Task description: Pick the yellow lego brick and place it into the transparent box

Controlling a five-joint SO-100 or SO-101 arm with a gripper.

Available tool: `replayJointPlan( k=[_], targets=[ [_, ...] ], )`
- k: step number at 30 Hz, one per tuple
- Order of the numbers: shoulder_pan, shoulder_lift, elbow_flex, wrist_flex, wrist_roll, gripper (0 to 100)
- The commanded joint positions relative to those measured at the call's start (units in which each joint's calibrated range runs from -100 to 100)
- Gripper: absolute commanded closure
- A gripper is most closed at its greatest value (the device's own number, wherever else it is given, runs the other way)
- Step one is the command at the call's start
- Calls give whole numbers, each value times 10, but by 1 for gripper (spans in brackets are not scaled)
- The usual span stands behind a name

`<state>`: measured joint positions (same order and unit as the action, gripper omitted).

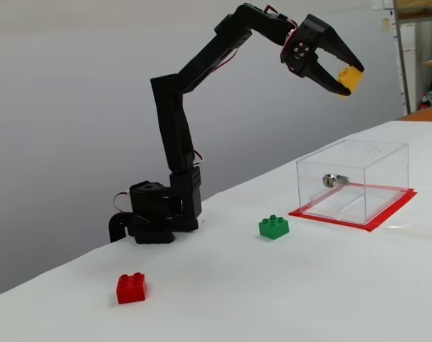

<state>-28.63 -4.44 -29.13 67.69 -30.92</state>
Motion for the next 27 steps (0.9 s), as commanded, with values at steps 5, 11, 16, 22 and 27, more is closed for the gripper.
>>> replayJointPlan(
  k=[5,11,16,22,27],
  targets=[
    [-100,17,-10,-7,37,93],
    [-160,51,-14,-34,42,93],
    [-202,80,-15,-86,54,93],
    [-229,110,-16,-103,54,93],
    [-235,117,-16,-103,54,93]
  ],
)
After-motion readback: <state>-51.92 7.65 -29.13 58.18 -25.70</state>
